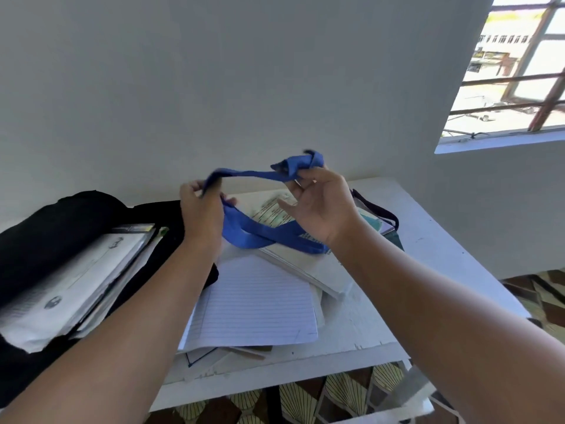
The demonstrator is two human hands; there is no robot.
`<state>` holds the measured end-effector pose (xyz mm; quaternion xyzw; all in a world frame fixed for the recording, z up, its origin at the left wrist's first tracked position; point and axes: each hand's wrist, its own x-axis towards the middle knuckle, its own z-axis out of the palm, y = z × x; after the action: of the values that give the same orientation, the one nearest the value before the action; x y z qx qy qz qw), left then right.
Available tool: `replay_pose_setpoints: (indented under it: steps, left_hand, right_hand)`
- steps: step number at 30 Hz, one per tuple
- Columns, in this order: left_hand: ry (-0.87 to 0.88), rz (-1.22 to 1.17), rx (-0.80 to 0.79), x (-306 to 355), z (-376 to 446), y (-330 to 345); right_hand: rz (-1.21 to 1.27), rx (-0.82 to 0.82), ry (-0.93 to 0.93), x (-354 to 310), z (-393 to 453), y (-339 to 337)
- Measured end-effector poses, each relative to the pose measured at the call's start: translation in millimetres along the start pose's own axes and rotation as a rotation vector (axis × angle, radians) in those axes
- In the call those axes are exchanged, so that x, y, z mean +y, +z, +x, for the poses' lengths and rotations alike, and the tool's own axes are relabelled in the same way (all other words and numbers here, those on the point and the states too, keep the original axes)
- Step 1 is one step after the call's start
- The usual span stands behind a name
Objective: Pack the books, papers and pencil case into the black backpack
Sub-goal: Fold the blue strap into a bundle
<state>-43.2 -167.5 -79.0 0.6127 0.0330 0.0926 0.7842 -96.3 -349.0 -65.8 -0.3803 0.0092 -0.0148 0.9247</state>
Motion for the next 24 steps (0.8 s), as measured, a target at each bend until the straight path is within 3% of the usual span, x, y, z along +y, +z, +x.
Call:
replay_pose_setpoints:
  steps: [4, 9, 13, 17, 21, 24]
  left_hand:
    - [0.133, -0.052, 0.040, 20.7, 4.9, 11.6]
    - [0.338, 0.069, -0.006, 36.7, 6.8, 21.4]
    - [0.477, 0.213, -0.047, 43.8, 5.1, 25.5]
    - [0.604, 0.365, -0.151, 54.0, -0.2, 28.0]
    - [0.632, 0.489, -0.308, 57.0, -2.0, 28.8]
    - [0.682, 0.552, -0.411, 60.8, -6.1, 30.4]
  right_hand:
    - [-0.121, 0.000, -0.001, 8.0, -6.0, -9.5]
    - [-0.563, -0.029, 0.091, 15.3, -18.0, -39.6]
    - [-0.637, 0.150, 0.093, 8.3, -21.0, -62.0]
    - [-0.635, 0.332, -0.064, -4.4, -15.9, -50.4]
    - [-0.737, 0.212, -0.217, -14.2, -15.8, -12.8]
    - [-0.731, 0.053, -0.226, -17.3, -14.4, 18.2]
